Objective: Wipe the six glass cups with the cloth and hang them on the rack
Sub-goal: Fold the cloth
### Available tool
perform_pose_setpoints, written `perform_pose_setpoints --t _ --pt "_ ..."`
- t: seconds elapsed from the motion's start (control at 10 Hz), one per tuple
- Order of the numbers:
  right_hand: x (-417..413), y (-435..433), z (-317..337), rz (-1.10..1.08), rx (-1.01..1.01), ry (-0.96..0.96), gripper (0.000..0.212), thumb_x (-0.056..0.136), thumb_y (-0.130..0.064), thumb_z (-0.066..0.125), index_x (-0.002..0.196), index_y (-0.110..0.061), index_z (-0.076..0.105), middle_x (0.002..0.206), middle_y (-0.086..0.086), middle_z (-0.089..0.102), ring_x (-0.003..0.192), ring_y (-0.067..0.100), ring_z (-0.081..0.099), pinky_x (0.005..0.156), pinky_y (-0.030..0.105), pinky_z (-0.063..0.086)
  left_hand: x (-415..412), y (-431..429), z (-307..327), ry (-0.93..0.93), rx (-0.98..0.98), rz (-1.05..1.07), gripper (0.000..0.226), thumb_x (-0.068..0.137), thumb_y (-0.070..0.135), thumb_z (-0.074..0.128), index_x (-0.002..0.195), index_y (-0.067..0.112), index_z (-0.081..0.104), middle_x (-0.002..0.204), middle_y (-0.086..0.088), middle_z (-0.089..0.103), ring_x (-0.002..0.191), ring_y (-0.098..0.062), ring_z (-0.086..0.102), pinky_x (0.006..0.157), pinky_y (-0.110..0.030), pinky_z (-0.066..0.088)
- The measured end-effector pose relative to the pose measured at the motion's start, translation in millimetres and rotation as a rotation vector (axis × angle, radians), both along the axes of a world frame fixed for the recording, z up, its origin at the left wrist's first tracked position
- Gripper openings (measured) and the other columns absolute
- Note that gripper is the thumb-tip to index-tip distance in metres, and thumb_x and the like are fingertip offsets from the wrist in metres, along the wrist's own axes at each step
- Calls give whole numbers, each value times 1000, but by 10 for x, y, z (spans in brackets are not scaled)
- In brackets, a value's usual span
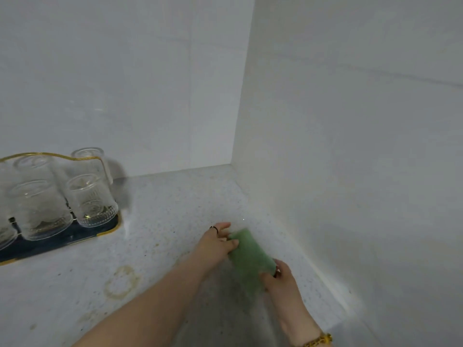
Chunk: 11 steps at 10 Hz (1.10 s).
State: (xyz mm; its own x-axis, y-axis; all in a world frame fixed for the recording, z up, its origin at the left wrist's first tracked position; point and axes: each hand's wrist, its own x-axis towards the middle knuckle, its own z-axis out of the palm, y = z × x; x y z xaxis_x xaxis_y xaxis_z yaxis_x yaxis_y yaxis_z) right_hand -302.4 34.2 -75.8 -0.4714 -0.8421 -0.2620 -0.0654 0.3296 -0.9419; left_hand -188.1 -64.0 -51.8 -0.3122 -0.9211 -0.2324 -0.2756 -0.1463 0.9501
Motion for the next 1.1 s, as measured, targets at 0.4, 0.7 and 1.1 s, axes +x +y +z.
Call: perform_pose_setpoints --t 0.4,0.7,1.1 --pt "-94 -309 -305 542 94 1249 40 77 -25 47 113 -35 62 129 -14 45 118 -2 47 103 22 34 285 22 -461 -596 -393 -144 38 93 17 43 131 24 43 142 6 39 131 -10 36 106 -18 26" --pt "-646 -475 -338 536 230 1120 52 97 -12 26 146 -18 9 156 2 -1 144 16 1 107 20 -10 375 43 -666 -762 -587 -272 38 93 26 41 131 24 46 136 6 46 128 -12 38 108 -18 21" --pt "-349 -395 -489 220 67 965 43 92 -10 39 135 -8 40 148 9 32 139 24 22 115 29 11 1067 309 -606 -642 -769 34 30 66 37 42 68 30 71 72 18 71 71 0 64 62 -18 53"
